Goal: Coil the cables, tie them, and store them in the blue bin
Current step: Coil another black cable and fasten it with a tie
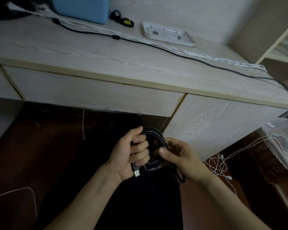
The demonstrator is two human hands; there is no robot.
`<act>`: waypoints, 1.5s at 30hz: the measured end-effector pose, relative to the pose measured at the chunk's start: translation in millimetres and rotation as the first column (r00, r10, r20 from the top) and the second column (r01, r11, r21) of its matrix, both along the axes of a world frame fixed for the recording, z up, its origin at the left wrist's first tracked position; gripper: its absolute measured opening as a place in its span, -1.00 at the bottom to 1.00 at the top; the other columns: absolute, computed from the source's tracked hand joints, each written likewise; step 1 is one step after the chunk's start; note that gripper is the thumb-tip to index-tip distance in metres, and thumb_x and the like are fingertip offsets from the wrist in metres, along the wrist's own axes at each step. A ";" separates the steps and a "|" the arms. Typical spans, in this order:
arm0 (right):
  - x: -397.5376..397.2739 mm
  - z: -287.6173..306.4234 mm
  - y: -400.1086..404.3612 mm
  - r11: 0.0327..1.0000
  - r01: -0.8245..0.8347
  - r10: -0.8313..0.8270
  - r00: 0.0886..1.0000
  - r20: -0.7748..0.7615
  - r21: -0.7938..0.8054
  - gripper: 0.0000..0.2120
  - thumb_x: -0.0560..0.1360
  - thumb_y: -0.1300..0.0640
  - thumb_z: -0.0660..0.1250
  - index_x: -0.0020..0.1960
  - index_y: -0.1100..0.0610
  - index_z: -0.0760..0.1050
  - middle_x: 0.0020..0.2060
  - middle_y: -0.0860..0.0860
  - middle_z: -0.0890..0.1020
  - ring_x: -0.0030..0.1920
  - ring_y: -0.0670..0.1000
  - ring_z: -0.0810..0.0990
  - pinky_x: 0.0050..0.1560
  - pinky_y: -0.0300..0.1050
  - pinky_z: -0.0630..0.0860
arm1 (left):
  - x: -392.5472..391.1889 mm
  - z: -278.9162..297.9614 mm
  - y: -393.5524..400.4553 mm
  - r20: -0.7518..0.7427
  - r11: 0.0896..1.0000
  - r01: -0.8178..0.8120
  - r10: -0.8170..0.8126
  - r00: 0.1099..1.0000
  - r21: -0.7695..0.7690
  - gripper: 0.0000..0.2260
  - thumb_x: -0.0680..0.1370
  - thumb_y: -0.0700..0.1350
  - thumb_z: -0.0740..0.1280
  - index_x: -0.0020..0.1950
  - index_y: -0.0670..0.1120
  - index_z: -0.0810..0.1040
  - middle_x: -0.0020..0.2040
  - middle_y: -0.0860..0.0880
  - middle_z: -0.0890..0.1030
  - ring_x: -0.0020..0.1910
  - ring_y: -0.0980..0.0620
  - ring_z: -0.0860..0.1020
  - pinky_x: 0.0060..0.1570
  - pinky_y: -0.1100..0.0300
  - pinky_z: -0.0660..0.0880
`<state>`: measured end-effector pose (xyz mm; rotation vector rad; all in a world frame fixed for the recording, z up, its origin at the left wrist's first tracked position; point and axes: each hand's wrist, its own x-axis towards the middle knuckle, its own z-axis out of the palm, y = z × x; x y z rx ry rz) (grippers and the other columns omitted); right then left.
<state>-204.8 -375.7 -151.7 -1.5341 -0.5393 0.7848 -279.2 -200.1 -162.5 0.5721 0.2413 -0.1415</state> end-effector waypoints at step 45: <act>36.8 -17.1 -34.6 0.770 0.584 -0.399 0.755 0.521 -0.257 -0.46 0.43 0.03 0.53 0.33 -0.05 0.38 -0.07 -0.04 0.60 -0.19 -0.05 0.68 -0.19 -0.13 0.62 | -7.1 -9.6 37.4 0.058 0.955 0.209 -0.226 0.972 0.208 -0.51 0.45 0.17 0.46 -0.41 -0.01 0.22 -0.56 0.07 0.16 -0.65 0.15 0.12 -0.62 0.25 0.16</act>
